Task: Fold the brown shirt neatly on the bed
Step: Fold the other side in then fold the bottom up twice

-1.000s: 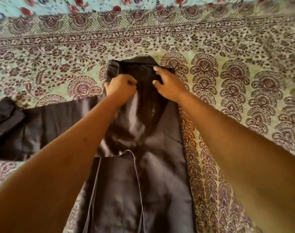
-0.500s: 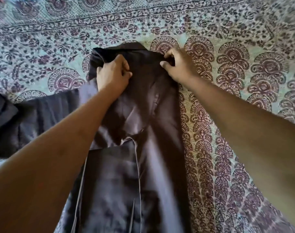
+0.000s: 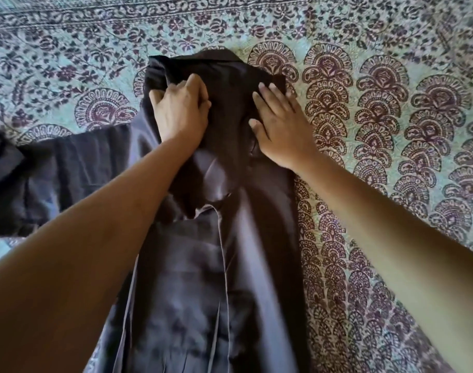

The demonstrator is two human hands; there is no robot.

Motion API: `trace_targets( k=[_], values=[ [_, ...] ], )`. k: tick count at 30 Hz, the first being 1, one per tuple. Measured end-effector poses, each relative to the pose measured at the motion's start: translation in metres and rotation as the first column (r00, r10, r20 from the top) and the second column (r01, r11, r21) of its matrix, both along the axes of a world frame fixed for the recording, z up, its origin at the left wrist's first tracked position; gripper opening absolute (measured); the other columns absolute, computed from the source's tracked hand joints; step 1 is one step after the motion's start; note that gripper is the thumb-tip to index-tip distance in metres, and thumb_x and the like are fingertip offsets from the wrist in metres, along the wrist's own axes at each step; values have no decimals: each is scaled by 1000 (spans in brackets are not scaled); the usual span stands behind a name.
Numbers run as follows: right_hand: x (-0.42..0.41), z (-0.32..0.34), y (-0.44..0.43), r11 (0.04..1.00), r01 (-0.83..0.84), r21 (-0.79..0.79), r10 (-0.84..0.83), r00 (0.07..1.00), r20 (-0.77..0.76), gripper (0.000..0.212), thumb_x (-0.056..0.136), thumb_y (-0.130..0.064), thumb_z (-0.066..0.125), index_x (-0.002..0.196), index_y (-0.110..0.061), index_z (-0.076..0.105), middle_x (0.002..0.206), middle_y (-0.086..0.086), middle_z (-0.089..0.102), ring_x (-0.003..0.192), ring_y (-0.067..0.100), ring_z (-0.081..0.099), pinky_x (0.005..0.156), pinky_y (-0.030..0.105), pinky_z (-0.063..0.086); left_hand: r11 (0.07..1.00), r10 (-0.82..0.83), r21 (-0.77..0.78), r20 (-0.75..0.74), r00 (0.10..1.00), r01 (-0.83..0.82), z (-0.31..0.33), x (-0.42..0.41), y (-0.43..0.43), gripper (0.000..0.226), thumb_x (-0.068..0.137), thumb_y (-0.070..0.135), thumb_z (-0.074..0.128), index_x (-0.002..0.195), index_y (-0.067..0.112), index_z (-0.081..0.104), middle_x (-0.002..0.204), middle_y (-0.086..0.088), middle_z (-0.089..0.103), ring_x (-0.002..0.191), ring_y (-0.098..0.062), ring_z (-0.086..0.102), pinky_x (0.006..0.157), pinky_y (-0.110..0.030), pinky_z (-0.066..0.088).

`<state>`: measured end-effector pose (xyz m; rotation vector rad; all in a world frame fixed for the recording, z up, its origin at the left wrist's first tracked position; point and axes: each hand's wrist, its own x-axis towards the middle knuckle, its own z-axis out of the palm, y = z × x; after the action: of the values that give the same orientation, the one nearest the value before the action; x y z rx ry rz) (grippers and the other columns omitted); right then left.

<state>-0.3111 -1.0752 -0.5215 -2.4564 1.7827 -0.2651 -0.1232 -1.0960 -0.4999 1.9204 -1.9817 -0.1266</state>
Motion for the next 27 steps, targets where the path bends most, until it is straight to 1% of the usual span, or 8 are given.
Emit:
trace_targets(
  k=[3,5,7,11,16,22,25,27],
  values=[
    [-15,-8,-7,989,-46,142,56,996,-67,57,100,-41,23,149,-17,8,158,3,2,145,17,1,115,35,-2,994,-80,-64,121,989,89,7,-5,17,17,85,26,48,97,21,58,109,-5,58,108,-29,47,90,-40,25],
    [-16,-7,-10,983,-73,167,80,996,-37,58,99,-44,21,149,-18,7,157,4,1,145,18,0,115,35,-3,963,-243,-112,37,969,245,11,-16,46,22,85,30,45,98,21,61,105,-5,61,102,-29,53,86,-39,29],
    [-17,-2,-11,975,-70,211,79,996,-34,60,97,-45,21,149,-17,8,157,5,1,145,19,0,115,35,-3,881,-473,-19,-63,879,473,5,-25,86,35,88,37,41,110,20,62,114,-4,63,110,-27,56,92,-37,34],
    [-9,14,11,990,-56,130,68,994,-88,60,97,-41,19,148,-10,16,157,9,9,144,22,7,116,38,0,736,-670,262,146,728,624,-22,-17,133,61,92,53,24,143,22,36,150,-7,35,137,-24,34,113,-42,14],
    [-1,21,99,972,-179,153,122,938,324,55,95,-31,26,142,-3,30,151,14,27,141,25,22,114,31,11,681,-727,370,244,641,632,-18,-17,127,67,92,54,14,143,15,34,149,-12,35,140,-27,27,115,-49,10],
    [-18,11,118,895,-104,434,-121,880,459,57,93,-31,18,144,-6,25,153,11,21,143,20,16,118,39,10,670,-742,313,297,601,672,-17,-22,167,63,94,51,17,147,18,24,152,-9,28,139,-25,30,115,-49,11],
    [-15,7,115,922,-64,382,-47,960,276,60,92,-34,20,145,-5,22,155,12,15,144,23,13,117,40,10,493,-869,298,203,450,817,-18,-16,254,62,92,51,27,145,19,29,150,-10,33,137,-26,35,112,-48,15],
    [-15,2,118,941,-51,336,35,998,52,59,98,-36,27,148,-8,12,157,10,6,144,22,7,117,37,6,303,-953,312,129,276,901,-15,-4,321,59,92,53,30,145,25,29,152,-7,30,139,-23,31,114,-49,13]
  ],
)
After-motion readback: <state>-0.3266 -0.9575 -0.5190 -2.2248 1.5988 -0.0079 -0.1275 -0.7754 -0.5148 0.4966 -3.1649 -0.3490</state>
